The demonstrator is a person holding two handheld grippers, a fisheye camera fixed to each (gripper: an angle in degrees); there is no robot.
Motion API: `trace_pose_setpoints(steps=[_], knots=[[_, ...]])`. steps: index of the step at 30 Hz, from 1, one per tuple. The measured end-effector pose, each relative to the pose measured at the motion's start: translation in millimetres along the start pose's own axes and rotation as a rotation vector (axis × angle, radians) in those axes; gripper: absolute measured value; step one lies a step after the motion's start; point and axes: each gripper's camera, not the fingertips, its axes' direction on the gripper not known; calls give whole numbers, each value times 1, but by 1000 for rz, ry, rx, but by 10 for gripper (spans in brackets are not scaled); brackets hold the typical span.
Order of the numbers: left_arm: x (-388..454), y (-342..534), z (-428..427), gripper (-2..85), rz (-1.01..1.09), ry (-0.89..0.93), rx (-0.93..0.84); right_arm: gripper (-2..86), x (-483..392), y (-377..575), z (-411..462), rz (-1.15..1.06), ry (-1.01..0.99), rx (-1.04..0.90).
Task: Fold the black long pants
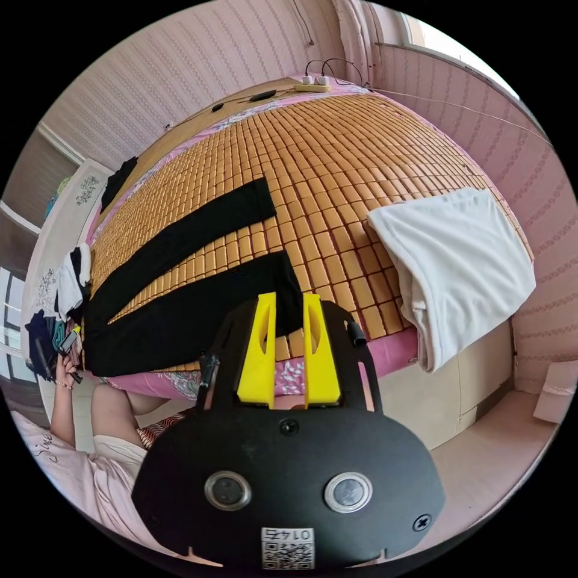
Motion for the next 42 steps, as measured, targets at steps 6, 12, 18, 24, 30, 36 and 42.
trace_pose_setpoints(steps=[6, 12, 18, 24, 30, 36, 42], knots=[[-103, 66, -52, 52, -298, -82, 22, 68, 5, 12, 13, 17, -10, -53], [-173, 122, -74, 70, -545, -29, 74, 14, 3, 19, 10, 3, -22, -45], [-199, 128, -61, 89, -625, -4, 80, 6, 9, 21, -7, 35, -33, -9], [-203, 116, -28, 22, -606, -14, -31, 4, 17, 21, -22, 74, -39, 36], [-206, 129, -47, -7, -594, 15, 43, 2, 16, 23, -34, 69, -60, 71], [-200, 147, -92, -10, -566, 28, 137, 2, 20, 31, -60, 76, -123, 126], [-183, 127, -132, -10, -480, 13, 231, 2, 2, 4, -88, -23, -120, 175]])
